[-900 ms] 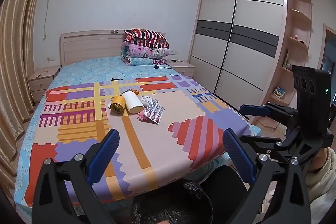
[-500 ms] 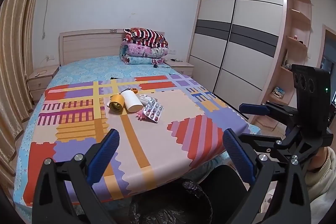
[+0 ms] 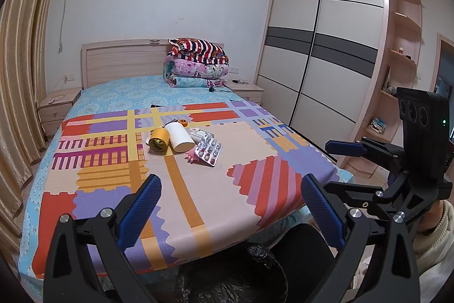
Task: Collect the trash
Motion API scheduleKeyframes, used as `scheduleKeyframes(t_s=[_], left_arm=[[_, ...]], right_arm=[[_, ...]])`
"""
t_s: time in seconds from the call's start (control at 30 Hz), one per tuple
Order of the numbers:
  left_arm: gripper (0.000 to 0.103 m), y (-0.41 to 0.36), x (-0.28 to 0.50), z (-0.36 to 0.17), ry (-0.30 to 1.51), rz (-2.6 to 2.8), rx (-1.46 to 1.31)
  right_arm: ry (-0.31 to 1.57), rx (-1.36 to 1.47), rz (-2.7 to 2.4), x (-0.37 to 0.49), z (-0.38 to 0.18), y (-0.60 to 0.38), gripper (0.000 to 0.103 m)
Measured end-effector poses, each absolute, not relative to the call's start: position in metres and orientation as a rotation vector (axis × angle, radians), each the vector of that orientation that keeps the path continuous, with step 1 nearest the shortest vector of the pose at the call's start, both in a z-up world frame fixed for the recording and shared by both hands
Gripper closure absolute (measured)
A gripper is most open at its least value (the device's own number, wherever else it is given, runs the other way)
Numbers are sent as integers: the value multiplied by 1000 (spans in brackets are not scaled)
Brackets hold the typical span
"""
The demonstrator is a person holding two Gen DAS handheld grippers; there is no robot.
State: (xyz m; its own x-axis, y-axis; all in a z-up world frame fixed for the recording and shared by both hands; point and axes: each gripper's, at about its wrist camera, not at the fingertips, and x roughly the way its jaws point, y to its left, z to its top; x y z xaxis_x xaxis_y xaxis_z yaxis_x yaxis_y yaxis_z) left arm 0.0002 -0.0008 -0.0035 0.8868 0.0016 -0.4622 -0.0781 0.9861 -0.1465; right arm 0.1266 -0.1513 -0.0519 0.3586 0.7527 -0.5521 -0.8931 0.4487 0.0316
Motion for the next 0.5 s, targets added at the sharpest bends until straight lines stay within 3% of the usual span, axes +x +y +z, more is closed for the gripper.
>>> scheduleKeyframes(t_s=[0.5], left_arm=[[8, 0, -1, 1, 474, 39, -156]], right_arm=[[538, -300, 1081, 127, -52, -151, 3]])
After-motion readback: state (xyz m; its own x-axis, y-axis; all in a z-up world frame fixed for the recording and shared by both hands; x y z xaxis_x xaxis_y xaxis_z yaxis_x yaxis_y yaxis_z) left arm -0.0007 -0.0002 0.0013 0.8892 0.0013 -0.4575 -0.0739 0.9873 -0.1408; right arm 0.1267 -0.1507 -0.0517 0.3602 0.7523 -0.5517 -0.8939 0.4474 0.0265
